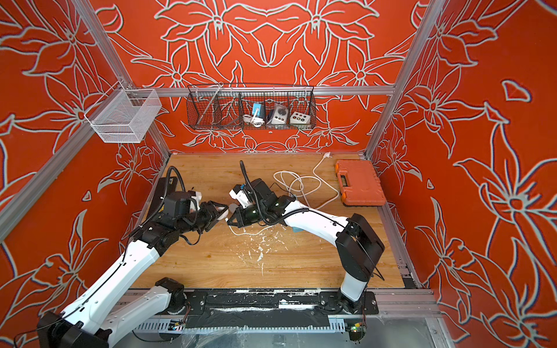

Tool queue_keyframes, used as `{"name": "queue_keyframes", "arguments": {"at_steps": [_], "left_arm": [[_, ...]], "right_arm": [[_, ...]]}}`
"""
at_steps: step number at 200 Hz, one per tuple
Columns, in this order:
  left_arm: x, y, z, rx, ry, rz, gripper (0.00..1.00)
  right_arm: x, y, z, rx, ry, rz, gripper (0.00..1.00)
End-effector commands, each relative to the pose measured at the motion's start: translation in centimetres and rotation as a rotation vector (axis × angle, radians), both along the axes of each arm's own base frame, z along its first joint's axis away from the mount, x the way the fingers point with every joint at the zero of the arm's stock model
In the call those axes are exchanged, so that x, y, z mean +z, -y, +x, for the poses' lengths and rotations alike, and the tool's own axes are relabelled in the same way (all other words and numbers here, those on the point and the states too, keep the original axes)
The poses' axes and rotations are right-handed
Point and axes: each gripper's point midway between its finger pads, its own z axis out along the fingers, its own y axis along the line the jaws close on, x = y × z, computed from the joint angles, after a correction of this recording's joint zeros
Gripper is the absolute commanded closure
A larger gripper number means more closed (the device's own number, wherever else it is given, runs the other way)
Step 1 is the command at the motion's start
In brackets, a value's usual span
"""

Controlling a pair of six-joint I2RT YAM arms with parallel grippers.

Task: Charge the bluetooth headset
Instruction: Insert the charging cable into the bluetooth headset.

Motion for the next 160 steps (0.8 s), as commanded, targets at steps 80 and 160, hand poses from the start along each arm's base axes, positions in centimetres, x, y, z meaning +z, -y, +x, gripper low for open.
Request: {"name": "queue_keyframes", "arguments": {"at_steps": [80,160], "left_arm": [[1.2,2.6,-1.8,-0.18,-0.029,-0.047,0.73],[0.8,3.1,-2.1,-0.205,-0.05,-0.071,0.74]], "right_arm": [[1.9,1.9,1.5,0.007,0.158,-0.024,1.0],[1.3,2.5,2.1,-0.022,0.167,-0.055,1.0]]}}
